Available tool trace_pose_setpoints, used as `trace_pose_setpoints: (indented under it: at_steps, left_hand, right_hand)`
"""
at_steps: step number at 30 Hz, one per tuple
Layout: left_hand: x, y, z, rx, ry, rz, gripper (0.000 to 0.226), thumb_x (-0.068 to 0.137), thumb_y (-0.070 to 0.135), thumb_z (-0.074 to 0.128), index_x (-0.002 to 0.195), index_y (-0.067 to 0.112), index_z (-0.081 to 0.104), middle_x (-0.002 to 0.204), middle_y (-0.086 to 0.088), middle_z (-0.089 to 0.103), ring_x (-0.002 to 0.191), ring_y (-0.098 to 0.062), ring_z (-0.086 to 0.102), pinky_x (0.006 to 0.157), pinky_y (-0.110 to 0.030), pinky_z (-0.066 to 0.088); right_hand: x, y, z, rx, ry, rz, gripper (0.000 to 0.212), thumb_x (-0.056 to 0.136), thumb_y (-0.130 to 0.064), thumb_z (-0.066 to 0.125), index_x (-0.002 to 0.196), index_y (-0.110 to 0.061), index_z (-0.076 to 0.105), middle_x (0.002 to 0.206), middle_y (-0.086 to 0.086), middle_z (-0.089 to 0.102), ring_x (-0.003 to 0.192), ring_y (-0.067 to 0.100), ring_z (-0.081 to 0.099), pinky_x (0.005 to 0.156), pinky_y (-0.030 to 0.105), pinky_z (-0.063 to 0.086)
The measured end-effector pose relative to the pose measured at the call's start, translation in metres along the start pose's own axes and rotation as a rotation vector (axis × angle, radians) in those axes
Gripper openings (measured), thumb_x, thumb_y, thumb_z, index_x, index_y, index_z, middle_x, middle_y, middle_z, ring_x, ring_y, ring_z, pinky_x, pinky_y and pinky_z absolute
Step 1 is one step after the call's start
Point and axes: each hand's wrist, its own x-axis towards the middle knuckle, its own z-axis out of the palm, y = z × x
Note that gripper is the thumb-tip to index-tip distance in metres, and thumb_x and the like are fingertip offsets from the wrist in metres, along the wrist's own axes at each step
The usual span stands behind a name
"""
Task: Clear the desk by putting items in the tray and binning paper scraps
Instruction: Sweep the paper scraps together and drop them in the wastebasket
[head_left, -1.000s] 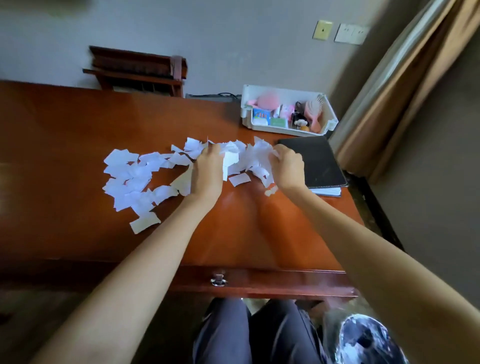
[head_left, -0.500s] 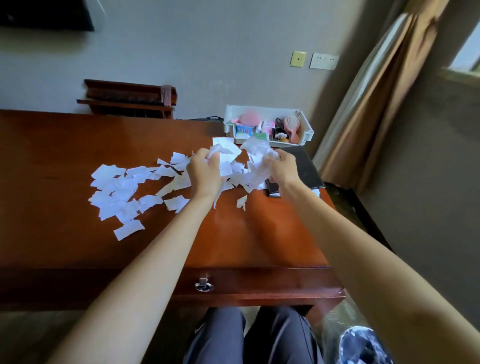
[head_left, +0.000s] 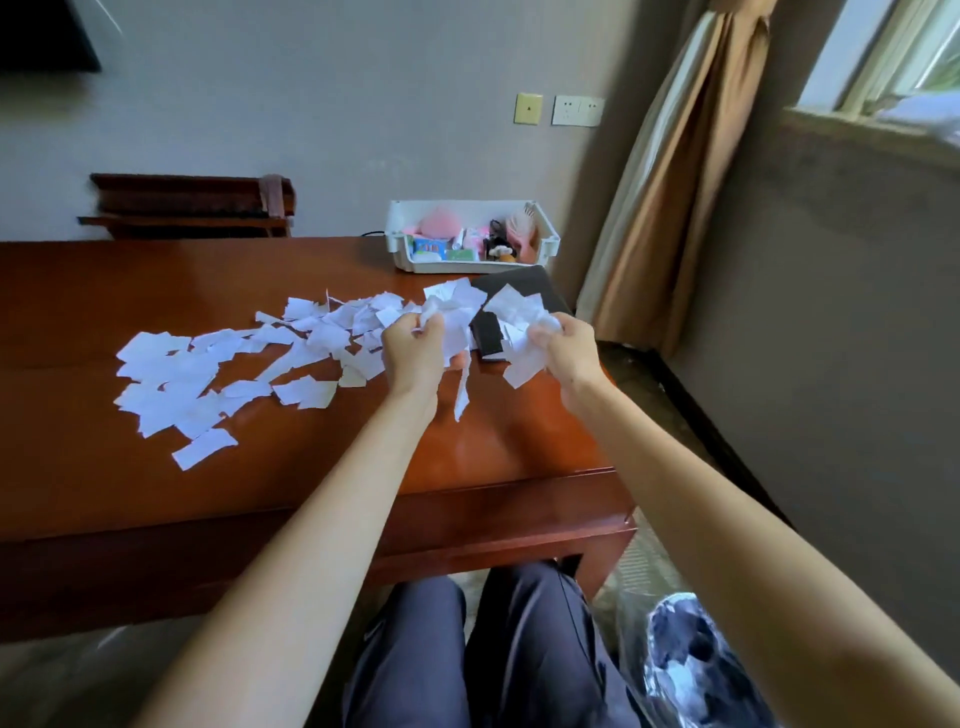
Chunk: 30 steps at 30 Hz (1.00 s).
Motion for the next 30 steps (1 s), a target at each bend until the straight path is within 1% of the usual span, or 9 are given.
trace_pose_setpoints:
  at_steps: [8,12,15,19,21,24,26,27,30]
  left_hand:
    - [-0.08,0.001,0.086,-0.003,-0.213,0.142,0.022,0.089,0.013,0.046,0.069,0.004,0.047,0.061,-0.005,0.036,0.064,-0.016,0.038,0.056,-0.027,0.032]
    - [-0.132,-0.012,0.142,-0.051,-0.369,0.095,0.039,0.089,0.006,0.046,0.053,0.015,0.034,0.053,0.0,0.031,0.05,-0.01,0.043,0.044,-0.015,0.033]
    - [-0.169,-0.033,0.183,-0.023,-0.473,0.063,0.036,0.086,0.007,0.047,0.054,0.014,0.031,0.056,-0.001,0.03,0.061,-0.02,0.033,0.054,-0.027,0.03]
    - [-0.206,-0.067,0.233,0.04,-0.579,-0.018,0.035,0.085,0.005,0.046,0.054,0.013,0.031,0.055,0.001,0.029,0.059,-0.019,0.032,0.053,-0.028,0.033]
    - [-0.22,-0.085,0.254,0.093,-0.619,-0.077,0.037,0.086,0.004,0.045,0.053,0.014,0.031,0.054,0.001,0.029,0.051,-0.018,0.037,0.046,-0.026,0.039]
    - [-0.231,-0.119,0.283,0.168,-0.68,-0.168,0.034,0.086,0.006,0.045,0.055,0.013,0.032,0.055,-0.001,0.034,0.032,-0.012,0.049,0.051,-0.041,0.052]
    - [-0.234,-0.144,0.302,0.256,-0.719,-0.174,0.03,0.085,0.008,0.046,0.057,0.012,0.034,0.057,-0.003,0.037,0.045,-0.026,0.059,0.052,-0.044,0.055]
    - [-0.236,-0.157,0.311,0.287,-0.738,-0.181,0.03,0.085,0.008,0.045,0.057,0.011,0.034,0.058,-0.003,0.037,0.049,-0.029,0.058,0.045,-0.038,0.055]
    - [-0.238,-0.194,0.334,0.373,-0.791,-0.211,0.038,0.089,0.003,0.044,0.055,0.012,0.028,0.06,-0.004,0.034,0.05,-0.031,0.055,0.025,-0.014,0.034]
  right_hand:
    - [-0.034,0.036,-0.105,0.082,0.179,0.031,0.023,0.08,-0.001,0.047,0.06,-0.012,0.045,0.058,0.001,0.044,0.052,0.013,0.035,0.044,0.019,0.028]
    - [-0.056,0.075,-0.167,0.065,0.306,0.063,0.011,0.08,-0.002,0.047,0.07,-0.008,0.048,0.061,0.001,0.043,0.056,0.013,0.037,0.051,0.023,0.032]
    - [-0.067,0.115,-0.211,0.05,0.394,0.131,0.011,0.079,-0.003,0.048,0.07,-0.008,0.047,0.062,0.001,0.043,0.06,0.015,0.037,0.055,0.025,0.032]
    - [-0.08,0.174,-0.257,0.06,0.475,0.252,0.017,0.082,-0.003,0.047,0.067,-0.011,0.049,0.068,0.003,0.047,0.063,0.016,0.041,0.057,0.027,0.035]
    - [-0.084,0.204,-0.274,0.057,0.5,0.317,0.014,0.084,-0.003,0.047,0.072,-0.009,0.05,0.069,0.004,0.047,0.063,0.015,0.042,0.057,0.027,0.035]
    - [-0.085,0.249,-0.29,0.031,0.527,0.399,0.012,0.084,-0.004,0.047,0.073,-0.009,0.049,0.068,0.005,0.043,0.066,0.018,0.039,0.057,0.027,0.032]
    - [-0.084,0.279,-0.294,0.013,0.545,0.457,0.014,0.085,-0.006,0.046,0.071,-0.009,0.047,0.068,0.005,0.042,0.067,0.019,0.037,0.058,0.027,0.031]
    - [-0.083,0.295,-0.295,0.005,0.551,0.491,0.013,0.084,-0.007,0.046,0.071,-0.01,0.047,0.069,0.006,0.042,0.068,0.019,0.037,0.059,0.029,0.031]
    - [-0.083,0.336,-0.295,-0.032,0.559,0.598,0.014,0.081,-0.01,0.044,0.068,-0.013,0.044,0.069,0.005,0.042,0.068,0.018,0.034,0.061,0.03,0.029]
